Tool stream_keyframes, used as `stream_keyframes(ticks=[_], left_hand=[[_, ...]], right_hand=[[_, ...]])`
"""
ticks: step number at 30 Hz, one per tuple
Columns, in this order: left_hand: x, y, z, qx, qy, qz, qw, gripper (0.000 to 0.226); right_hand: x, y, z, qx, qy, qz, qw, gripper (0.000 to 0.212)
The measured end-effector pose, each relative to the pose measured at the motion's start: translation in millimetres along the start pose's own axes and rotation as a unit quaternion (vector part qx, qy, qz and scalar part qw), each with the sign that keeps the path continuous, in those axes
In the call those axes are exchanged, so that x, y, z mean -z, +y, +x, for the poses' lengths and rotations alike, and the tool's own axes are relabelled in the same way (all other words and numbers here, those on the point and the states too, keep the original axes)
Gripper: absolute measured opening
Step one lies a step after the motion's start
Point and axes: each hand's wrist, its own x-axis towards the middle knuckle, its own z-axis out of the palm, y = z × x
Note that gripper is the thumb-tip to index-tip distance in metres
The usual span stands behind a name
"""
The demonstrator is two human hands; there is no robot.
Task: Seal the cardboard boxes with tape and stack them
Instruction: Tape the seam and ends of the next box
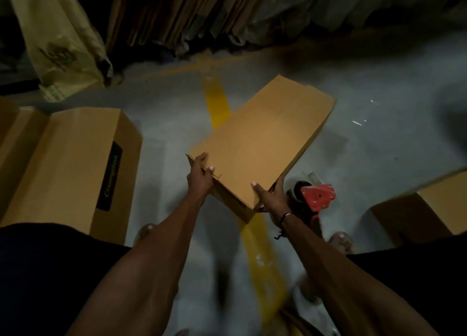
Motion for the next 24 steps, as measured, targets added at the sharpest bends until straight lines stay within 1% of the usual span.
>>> stream_keyframes(ticks=[2,5,7,8,9,11,13,15,17,19,20,22,23,24], left_hand=[[-10,-10,8,0.000,0.000,0.025,1.000,0.048],[-20,-23,8,0.017,0.016,0.058,0.998,0.048],[-29,-24,-4,0.027,0.032,0.057,0.997,0.051],[-35,-21,-13,0.037,0.029,0.050,0.998,0.059],[-42,-17,-23,0.053,0.019,0.040,0.998,0.073],[-58,-7,-40,0.095,-0.010,0.025,0.995,0.111],[-68,0,-48,0.114,-0.032,0.032,0.992,0.142],[-72,0,-46,0.112,-0.044,0.054,0.991,0.157],[-72,-2,-40,0.109,-0.051,0.082,0.989,0.160],[-70,-5,-34,0.104,-0.058,0.116,0.986,0.161],[-69,-7,-31,0.097,-0.059,0.129,0.985,0.161],[-61,-13,-23,0.086,-0.063,0.142,0.984,0.162],[-56,-16,-18,0.083,-0.068,0.144,0.984,0.162],[-49,-19,-12,0.081,-0.073,0.148,0.983,0.162]], right_hand=[[-9,24,21,0.016,0.019,0.008,1.000,0.139],[-24,39,29,0.032,0.033,-0.002,0.999,0.135],[-26,42,29,0.027,0.051,-0.009,0.998,0.136],[-25,42,30,0.022,0.062,-0.006,0.998,0.136],[-21,37,27,0.017,0.073,-0.002,0.997,0.134],[-5,22,26,0.014,0.092,0.000,0.996,0.125],[19,4,36,-0.008,0.093,0.034,0.995,0.120],[47,-14,58,-0.036,0.073,0.101,0.992,0.120],[72,-32,80,-0.066,0.032,0.155,0.985,0.113],[84,-45,95,-0.086,-0.001,0.144,0.986,0.102],[85,-48,101,-0.083,-0.012,0.111,0.990,0.095],[74,-48,104,-0.051,-0.004,0.032,0.998,0.070],[68,-44,104,-0.040,0.010,0.005,0.999,0.063],[61,-39,104,-0.036,0.024,-0.016,0.999,0.061]])
